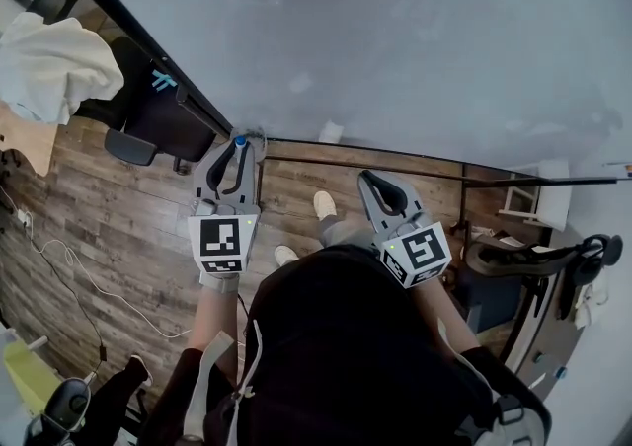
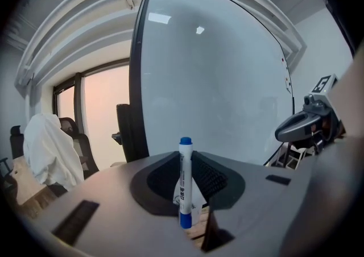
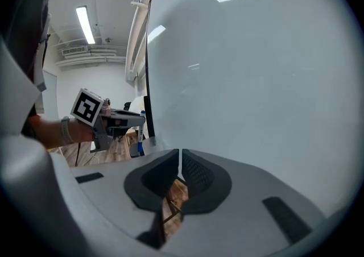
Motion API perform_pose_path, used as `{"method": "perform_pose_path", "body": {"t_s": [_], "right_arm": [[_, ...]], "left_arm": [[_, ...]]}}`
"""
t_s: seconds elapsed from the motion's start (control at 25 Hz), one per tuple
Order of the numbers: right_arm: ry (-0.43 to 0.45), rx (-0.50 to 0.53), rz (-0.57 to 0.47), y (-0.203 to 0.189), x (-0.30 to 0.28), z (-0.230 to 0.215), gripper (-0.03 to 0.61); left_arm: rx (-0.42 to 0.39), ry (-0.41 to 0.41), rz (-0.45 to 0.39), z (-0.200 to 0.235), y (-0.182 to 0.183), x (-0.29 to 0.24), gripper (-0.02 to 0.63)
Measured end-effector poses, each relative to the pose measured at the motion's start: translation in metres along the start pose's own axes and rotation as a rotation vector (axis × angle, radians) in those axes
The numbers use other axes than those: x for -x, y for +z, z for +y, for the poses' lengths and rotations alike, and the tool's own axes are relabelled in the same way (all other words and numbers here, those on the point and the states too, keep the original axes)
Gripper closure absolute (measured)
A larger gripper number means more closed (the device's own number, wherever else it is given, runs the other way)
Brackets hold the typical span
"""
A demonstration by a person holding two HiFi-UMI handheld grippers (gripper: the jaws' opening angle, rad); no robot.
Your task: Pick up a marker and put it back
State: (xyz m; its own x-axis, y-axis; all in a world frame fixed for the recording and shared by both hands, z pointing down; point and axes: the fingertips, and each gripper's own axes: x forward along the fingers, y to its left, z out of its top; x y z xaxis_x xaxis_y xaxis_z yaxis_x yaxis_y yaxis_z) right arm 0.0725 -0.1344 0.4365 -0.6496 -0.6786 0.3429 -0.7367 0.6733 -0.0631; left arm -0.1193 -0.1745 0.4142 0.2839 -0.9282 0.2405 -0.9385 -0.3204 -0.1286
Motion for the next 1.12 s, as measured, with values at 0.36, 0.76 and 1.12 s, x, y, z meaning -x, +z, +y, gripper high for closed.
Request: {"method": "perform_pose_path", "body": {"t_s": [0.36,0.76,1.12], "right_arm": [[-0.033,-0.017,0.017,-0.011,0.007,-0.004,0.551],[-0.047,-0.021,0.005,-0.007,0.010,-0.007,0.551],[-0.055,-0.025,0.004,-0.006,0.007,-0.014,0.551]], "left_arm": [[0.013,-0.013,0.017,-0.002,-0.015,-0.008,0.545],[-0.004,0.004,-0.068,0.008,0.020,-0.009,0.545],[-0.008,-0.003,-0.124,0.007,0.033,-0.015,0.546]]}}
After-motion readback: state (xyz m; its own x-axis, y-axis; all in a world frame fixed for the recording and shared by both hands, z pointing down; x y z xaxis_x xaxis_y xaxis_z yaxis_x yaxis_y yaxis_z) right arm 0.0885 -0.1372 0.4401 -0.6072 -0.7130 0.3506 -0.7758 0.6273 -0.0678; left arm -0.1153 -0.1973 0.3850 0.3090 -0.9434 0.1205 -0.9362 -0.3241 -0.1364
